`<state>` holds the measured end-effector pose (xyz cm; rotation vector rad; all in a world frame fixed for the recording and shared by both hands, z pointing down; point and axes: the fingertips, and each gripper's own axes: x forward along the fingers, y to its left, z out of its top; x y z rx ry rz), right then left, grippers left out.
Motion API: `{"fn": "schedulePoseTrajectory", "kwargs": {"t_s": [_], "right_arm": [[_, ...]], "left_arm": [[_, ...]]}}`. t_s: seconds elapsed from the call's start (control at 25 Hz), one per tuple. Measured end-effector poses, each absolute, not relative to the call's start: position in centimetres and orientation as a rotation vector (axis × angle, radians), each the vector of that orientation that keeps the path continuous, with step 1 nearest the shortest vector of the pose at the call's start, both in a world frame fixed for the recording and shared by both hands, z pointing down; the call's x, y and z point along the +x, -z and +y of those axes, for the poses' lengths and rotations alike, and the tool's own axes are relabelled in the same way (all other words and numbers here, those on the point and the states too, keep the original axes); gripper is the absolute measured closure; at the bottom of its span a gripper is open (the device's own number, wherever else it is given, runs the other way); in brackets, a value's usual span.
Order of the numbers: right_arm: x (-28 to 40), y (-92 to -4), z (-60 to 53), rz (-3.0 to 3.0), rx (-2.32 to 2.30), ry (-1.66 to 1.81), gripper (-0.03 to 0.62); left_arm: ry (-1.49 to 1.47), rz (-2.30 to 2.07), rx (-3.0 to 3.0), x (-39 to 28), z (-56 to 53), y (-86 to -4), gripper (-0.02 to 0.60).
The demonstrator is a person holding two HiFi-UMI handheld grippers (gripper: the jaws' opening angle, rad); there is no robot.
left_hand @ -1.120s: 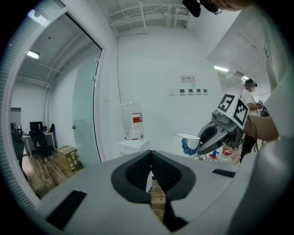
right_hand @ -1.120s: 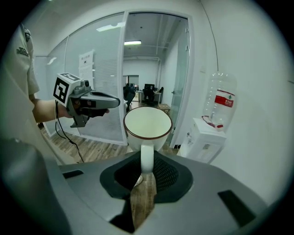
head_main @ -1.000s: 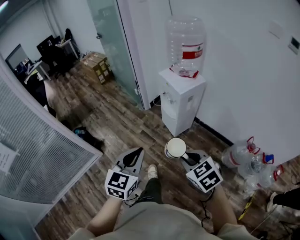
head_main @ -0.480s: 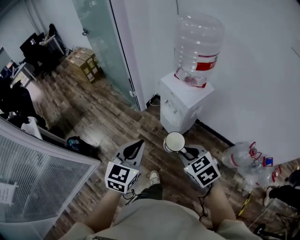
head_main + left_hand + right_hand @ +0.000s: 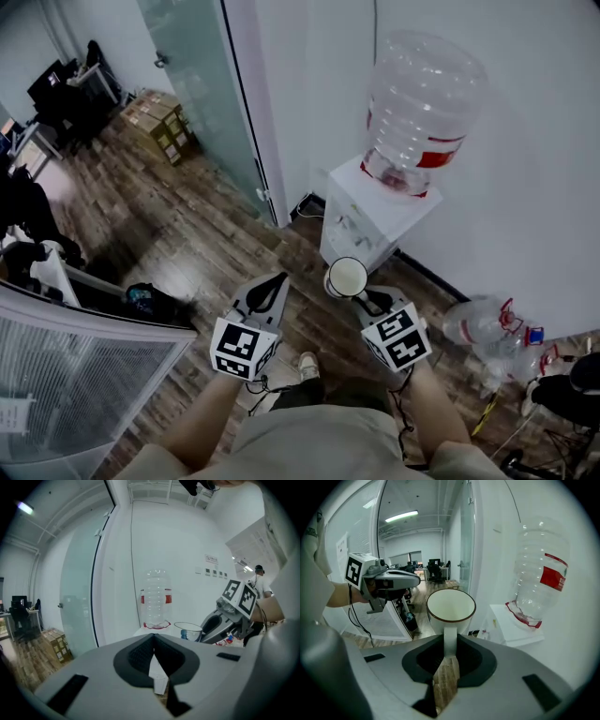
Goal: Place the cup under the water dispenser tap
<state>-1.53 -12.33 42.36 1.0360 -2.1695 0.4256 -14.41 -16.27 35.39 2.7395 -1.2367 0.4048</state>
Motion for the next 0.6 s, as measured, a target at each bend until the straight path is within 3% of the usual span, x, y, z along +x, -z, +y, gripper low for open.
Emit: {"fn": "schedulePoseTrajectory", "kwargs": {"t_s": [0.6], "right_arm": [[-0.8,-53.5,-24.0,-2.129,1.027,-0.446,0.526]], "left_arm": [[-0.430,-1.386,2.663,-11.7,-25.7,-44.0,0.577]]}}
